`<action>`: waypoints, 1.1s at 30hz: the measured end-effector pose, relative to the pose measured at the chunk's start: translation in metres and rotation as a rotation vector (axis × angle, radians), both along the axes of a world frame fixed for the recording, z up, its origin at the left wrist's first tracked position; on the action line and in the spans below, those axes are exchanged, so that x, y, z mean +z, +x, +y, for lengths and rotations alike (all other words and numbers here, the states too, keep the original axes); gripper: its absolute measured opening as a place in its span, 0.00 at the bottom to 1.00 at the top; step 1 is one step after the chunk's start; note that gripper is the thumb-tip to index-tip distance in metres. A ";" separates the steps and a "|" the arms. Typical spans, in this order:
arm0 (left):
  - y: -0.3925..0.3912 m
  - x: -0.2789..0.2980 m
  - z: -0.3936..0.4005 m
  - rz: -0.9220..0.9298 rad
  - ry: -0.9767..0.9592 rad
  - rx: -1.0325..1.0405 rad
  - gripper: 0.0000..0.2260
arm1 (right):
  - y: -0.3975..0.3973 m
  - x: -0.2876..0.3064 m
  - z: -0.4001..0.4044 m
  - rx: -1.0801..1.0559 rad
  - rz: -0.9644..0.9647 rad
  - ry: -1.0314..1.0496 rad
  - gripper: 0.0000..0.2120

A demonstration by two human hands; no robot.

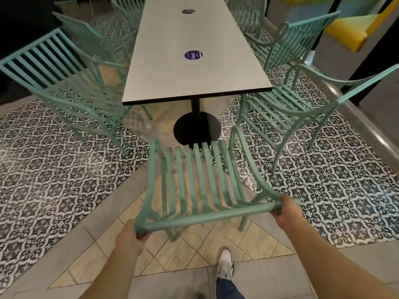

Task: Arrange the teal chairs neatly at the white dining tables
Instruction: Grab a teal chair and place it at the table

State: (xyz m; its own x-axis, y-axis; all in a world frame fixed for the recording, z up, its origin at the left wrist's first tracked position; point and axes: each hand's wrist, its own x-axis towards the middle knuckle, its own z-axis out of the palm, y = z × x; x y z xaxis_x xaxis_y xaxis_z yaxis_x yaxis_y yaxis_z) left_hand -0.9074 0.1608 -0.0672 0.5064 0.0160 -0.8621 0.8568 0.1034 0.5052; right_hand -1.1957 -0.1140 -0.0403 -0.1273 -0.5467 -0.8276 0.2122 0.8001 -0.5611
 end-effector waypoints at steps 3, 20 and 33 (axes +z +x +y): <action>0.014 -0.005 -0.028 -0.020 0.029 -0.016 0.18 | 0.012 -0.002 -0.031 0.023 0.008 0.012 0.22; 0.085 0.007 -0.178 -0.040 0.030 -0.047 0.18 | 0.083 0.002 -0.164 0.025 -0.055 -0.087 0.21; 0.170 -0.002 -0.240 -0.050 0.027 -0.069 0.19 | 0.152 0.003 -0.227 0.020 -0.064 -0.072 0.21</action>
State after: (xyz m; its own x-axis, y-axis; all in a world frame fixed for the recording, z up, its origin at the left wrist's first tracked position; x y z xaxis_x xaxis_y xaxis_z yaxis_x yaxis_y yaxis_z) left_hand -0.7372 -0.0795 -0.0695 0.5498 0.0023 -0.8353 0.8348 0.0310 0.5496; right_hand -1.0442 -0.3410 -0.0372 -0.0632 -0.6072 -0.7920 0.2337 0.7625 -0.6032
